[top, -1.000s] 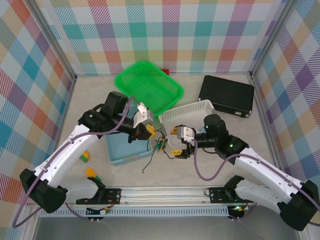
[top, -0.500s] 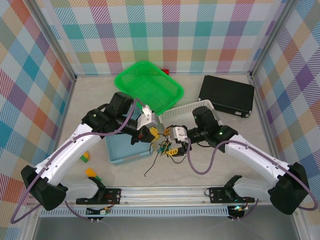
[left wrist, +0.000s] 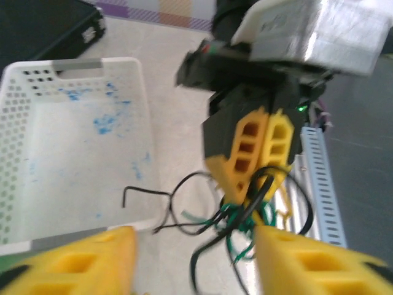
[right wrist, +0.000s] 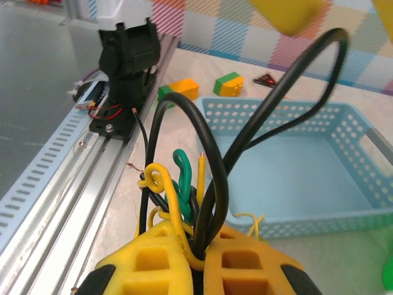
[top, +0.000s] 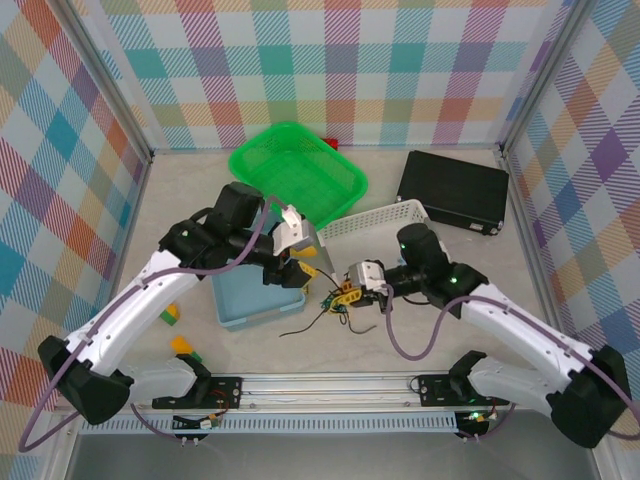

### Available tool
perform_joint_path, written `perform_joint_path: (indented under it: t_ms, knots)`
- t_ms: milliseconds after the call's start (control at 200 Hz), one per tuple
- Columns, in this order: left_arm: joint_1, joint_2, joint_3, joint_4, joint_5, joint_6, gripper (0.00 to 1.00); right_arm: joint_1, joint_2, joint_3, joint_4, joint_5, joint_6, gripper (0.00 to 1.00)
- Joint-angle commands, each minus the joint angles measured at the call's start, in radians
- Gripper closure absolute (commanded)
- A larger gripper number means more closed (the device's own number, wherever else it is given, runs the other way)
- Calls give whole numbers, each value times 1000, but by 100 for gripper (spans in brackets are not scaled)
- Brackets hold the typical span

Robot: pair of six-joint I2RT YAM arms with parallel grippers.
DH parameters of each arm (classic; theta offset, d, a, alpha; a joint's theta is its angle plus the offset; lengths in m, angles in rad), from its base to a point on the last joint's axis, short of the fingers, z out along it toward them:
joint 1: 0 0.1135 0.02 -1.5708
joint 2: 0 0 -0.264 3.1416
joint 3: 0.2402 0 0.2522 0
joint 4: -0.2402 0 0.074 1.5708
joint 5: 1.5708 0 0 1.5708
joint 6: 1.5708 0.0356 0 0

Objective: Untangle the cables

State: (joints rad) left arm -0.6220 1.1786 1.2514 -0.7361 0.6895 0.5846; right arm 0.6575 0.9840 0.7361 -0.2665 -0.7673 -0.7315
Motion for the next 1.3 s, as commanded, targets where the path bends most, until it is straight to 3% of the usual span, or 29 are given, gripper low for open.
perform_joint_path:
  t_ms: [0,110,310,545,780,865,1120,1295]
  knots:
    - [25,-118,-74,96,-121,-66,33,-56,-115,-64,41,15,118,100]
    - [65,-204,-140,108,-186,-107,23,-141,-243,-110,5,52,210,100]
    - [86,-231,-220,-11,-222,-112,24,-242,-441,-184,-59,176,313,100]
    - [85,-230,-280,28,-231,-145,27,-266,-479,-129,-217,380,262,100]
    - [86,-181,-283,-20,-232,-119,34,-272,-489,-78,-357,561,358,100]
    - [85,-163,-285,-34,-229,-111,36,-272,-516,-91,-396,654,398,100]
    - [85,-162,-312,17,-214,-113,37,-281,-611,-158,-384,1092,591,100]
    - [85,-136,-314,5,-201,-108,39,-348,-512,-139,-350,1312,777,100]
